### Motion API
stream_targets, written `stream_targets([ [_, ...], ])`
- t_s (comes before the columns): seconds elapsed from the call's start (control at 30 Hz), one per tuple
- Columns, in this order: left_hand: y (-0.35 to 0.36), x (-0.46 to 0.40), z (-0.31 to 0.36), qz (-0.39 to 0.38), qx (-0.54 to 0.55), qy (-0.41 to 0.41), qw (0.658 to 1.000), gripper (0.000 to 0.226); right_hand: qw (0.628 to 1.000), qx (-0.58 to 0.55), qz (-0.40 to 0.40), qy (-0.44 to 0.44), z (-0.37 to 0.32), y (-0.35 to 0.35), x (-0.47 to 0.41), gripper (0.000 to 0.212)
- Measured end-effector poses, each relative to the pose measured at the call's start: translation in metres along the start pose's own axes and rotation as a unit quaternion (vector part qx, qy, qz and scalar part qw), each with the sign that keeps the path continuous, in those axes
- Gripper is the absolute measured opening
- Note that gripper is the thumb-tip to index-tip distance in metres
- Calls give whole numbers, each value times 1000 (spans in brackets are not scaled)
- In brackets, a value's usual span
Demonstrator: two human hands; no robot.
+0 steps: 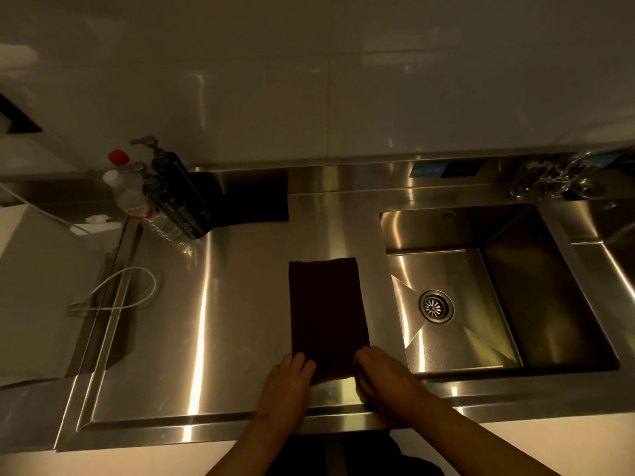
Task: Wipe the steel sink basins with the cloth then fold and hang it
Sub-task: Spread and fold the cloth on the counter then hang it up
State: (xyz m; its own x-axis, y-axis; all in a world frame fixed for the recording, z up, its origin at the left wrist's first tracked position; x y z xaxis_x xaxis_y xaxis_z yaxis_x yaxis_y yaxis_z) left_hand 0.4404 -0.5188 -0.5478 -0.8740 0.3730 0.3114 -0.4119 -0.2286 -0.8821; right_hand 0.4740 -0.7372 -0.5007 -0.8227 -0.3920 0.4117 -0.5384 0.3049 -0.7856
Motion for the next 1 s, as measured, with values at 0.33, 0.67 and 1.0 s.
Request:
stream_targets([
  [0.33, -26, 11, 2, 48, 22, 44, 998, 22, 996, 79, -8, -49, 14, 20, -2, 42],
  [0.67, -30, 18, 2, 78, 25, 66, 995, 20, 992, 126, -6, -7, 4, 37, -13, 53],
  [1.0, -11, 31, -2, 61, 58, 97, 992, 11, 995, 74, -22, -68, 20, 23, 7, 35],
])
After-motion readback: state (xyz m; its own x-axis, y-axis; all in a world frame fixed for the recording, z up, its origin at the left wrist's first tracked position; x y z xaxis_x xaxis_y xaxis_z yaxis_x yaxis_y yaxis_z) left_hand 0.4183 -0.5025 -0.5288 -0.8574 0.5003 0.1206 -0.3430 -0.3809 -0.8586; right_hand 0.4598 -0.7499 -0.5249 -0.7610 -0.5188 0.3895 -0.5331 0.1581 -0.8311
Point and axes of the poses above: each hand's wrist, its own x-axis away from the middle knuckle, its own y-axis out of the palm, z = x × y, the point moved 3 cm from there along -x, towards the middle knuckle, and after that the axes turned 7 degrees about y, right-handed, at the moved point
